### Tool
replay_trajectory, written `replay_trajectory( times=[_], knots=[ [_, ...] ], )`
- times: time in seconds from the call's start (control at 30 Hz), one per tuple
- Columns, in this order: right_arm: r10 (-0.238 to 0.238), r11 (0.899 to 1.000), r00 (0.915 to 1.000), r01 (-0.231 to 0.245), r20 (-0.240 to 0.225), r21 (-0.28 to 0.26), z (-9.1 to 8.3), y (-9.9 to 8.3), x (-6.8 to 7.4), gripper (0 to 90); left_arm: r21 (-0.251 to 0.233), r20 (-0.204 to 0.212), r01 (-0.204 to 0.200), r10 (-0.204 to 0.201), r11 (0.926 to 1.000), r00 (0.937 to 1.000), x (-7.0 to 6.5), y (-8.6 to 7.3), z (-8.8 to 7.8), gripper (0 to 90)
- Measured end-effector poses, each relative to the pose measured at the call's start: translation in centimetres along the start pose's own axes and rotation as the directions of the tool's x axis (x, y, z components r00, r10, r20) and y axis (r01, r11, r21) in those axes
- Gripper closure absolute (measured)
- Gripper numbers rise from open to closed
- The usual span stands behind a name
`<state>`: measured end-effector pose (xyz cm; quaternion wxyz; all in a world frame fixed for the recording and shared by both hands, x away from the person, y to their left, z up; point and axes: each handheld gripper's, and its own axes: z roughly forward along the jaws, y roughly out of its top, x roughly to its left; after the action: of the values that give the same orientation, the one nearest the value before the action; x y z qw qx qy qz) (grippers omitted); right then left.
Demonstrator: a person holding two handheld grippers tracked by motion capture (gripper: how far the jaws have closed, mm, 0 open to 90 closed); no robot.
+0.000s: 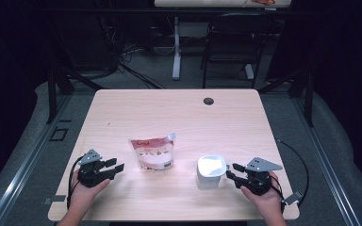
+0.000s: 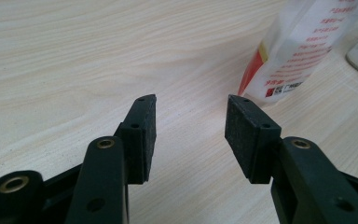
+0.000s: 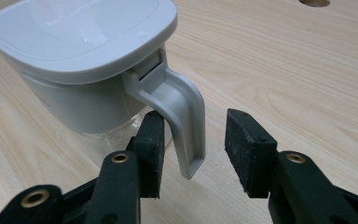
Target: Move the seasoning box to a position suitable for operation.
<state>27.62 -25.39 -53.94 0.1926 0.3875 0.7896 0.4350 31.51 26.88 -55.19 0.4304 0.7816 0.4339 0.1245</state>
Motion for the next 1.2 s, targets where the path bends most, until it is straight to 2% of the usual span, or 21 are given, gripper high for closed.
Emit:
replay_trajectory(
  times=[0.13, 0.2, 0.37, 0.47, 0.63, 0.77, 0.87, 1.03, 1.2],
  knots=[
    [-0.021, 1.000, 0.9997, 0.021, -0.007, -0.019, -0.5, 0.0, 0.4, 60.0, 0.001, 0.001, -0.002, 0.002, 1.0000, 1.0000, 0.0, 0.0, 0.0, 53.4],
    [-0.017, 0.999, 0.9998, 0.017, -0.011, -0.032, -0.8, 0.0, 0.5, 60.7, 0.001, 0.001, -0.003, 0.003, 1.0000, 1.0000, 0.0, 0.0, 0.0, 53.5],
    [0.031, 0.996, 0.9995, -0.031, 0.002, -0.079, -1.7, 0.1, 0.0, 58.5, 0.005, 0.001, -0.004, 0.004, 1.0000, 1.0000, 0.0, 0.0, 0.0, 53.7],
    [0.053, 0.994, 0.9984, -0.050, 0.023, -0.093, -1.9, 0.1, -0.4, 54.0, 0.006, 0.000, -0.007, 0.007, 1.0000, 1.0000, 0.0, 0.0, 0.0, 53.7],
    [0.064, 0.996, 0.9942, -0.058, 0.086, -0.075, -1.8, 0.2, -0.6, 47.3, 0.005, -0.004, -0.005, 0.005, 1.0000, 1.0000, 0.0, 0.0, 0.2, 53.8],
    [0.062, 0.997, 0.9934, -0.058, 0.096, -0.052, -1.6, 0.7, -0.4, 47.0, 0.012, 0.000, -0.008, 0.008, 0.9999, 1.0000, 0.0, 0.0, 0.1, 53.7],
    [0.099, 0.994, 0.9874, -0.093, 0.123, -0.052, -1.7, 1.4, -0.3, 49.0, 0.004, -0.005, -0.006, 0.006, 1.0000, 1.0000, 0.0, 0.0, 0.1, 53.8],
    [0.171, 0.985, 0.9797, -0.169, 0.105, -0.030, -2.2, 3.0, -0.7, 48.5, 0.007, -0.003, -0.007, 0.007, 0.9999, 1.0000, 0.0, 0.0, 0.0, 53.8],
    [0.198, 0.979, 0.9748, -0.201, 0.103, 0.025, -2.1, 4.2, -0.7, 46.0, 0.010, -0.008, -0.008, 0.008, 0.9999, 0.9999, 0.0, 0.0, 0.0, 53.8]
  ],
)
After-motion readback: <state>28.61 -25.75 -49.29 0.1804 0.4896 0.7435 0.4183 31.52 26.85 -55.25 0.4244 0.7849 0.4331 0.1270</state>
